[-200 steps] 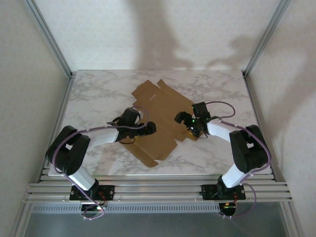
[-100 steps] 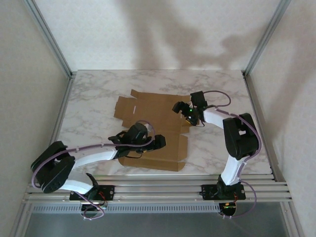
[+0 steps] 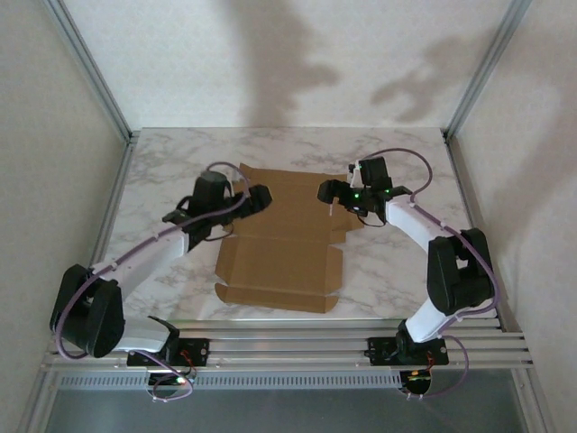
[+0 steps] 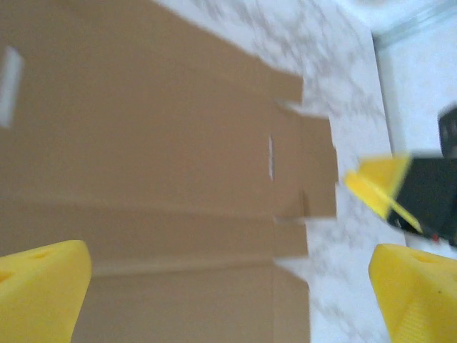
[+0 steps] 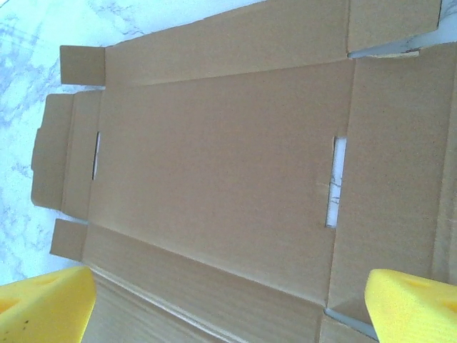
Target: Fold the paper box
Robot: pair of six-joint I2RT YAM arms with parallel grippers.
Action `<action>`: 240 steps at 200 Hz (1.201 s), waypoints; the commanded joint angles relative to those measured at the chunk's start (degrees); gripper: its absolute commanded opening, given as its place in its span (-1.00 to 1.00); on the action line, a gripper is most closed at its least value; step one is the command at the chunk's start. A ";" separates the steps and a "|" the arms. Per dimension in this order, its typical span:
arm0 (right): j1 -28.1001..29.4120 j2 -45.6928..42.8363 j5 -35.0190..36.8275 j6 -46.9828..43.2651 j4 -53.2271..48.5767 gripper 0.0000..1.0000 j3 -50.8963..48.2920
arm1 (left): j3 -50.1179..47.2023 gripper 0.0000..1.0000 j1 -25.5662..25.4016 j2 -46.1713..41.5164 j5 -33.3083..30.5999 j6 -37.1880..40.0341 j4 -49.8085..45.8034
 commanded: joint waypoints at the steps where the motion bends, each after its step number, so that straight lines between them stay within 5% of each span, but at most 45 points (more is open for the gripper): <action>1: -0.33 -2.57 -3.56 -3.71 -4.72 0.88 2.41 | 3.66 0.98 5.41 3.77 1.54 7.66 -4.35; 47: -0.28 -6.86 -8.90 -4.81 -5.02 0.93 -0.57 | 7.37 0.75 13.44 11.83 1.26 14.40 -4.40; 128: -0.23 -10.70 -9.81 -8.98 -7.18 0.98 -3.73 | 12.55 0.71 21.84 24.31 4.26 19.50 -2.80; 194: -0.21 -11.56 -9.33 -8.87 -6.00 0.98 -4.98 | 19.40 0.94 24.64 30.59 11.10 28.70 -10.56; 240: -0.21 -11.33 -9.76 -8.21 -5.42 0.97 -5.20 | 22.26 0.72 24.98 34.03 13.09 28.89 -12.69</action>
